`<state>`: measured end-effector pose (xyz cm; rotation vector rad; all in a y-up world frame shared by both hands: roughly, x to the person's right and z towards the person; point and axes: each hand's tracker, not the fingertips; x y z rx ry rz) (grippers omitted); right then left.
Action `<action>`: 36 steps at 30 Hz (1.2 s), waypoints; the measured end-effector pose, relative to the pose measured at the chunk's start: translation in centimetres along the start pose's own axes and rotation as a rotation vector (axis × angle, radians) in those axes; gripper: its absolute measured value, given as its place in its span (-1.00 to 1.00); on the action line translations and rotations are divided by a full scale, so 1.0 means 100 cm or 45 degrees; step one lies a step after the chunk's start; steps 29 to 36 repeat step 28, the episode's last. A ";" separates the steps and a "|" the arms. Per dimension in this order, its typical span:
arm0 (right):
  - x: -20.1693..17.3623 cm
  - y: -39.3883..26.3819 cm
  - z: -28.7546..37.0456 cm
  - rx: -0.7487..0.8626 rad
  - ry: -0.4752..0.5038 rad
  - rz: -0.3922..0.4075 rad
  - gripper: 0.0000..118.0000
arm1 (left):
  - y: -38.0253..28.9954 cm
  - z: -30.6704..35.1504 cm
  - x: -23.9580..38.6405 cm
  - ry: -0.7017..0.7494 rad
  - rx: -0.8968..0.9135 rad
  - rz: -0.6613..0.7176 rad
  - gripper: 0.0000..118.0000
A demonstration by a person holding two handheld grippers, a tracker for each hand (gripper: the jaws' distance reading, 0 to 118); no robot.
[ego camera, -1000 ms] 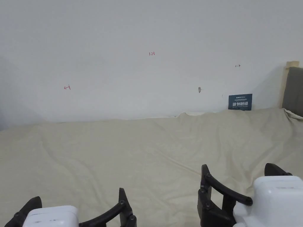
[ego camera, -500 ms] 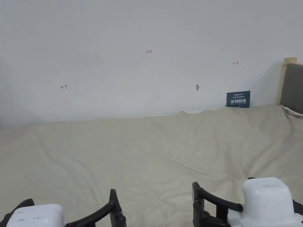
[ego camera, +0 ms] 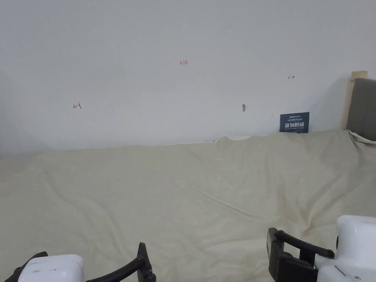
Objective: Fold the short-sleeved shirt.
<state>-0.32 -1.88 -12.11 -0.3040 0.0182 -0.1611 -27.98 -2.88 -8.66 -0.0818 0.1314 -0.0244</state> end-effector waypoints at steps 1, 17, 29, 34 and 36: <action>-0.001 0.000 0.001 0.016 0.010 0.011 0.64 | 0.000 0.000 0.000 -0.002 -0.001 0.005 1.00; -0.010 -0.011 0.005 0.146 0.078 0.098 0.64 | 0.008 0.000 -0.001 -0.014 0.008 0.011 1.00; -0.015 -0.014 0.011 0.296 0.044 0.150 0.65 | 0.011 0.004 -0.002 -0.003 0.054 -0.005 1.00; -0.015 -0.014 0.011 0.296 0.044 0.150 0.65 | 0.011 0.004 -0.002 -0.003 0.054 -0.005 1.00; -0.015 -0.014 0.011 0.296 0.044 0.150 0.65 | 0.011 0.004 -0.002 -0.003 0.054 -0.005 1.00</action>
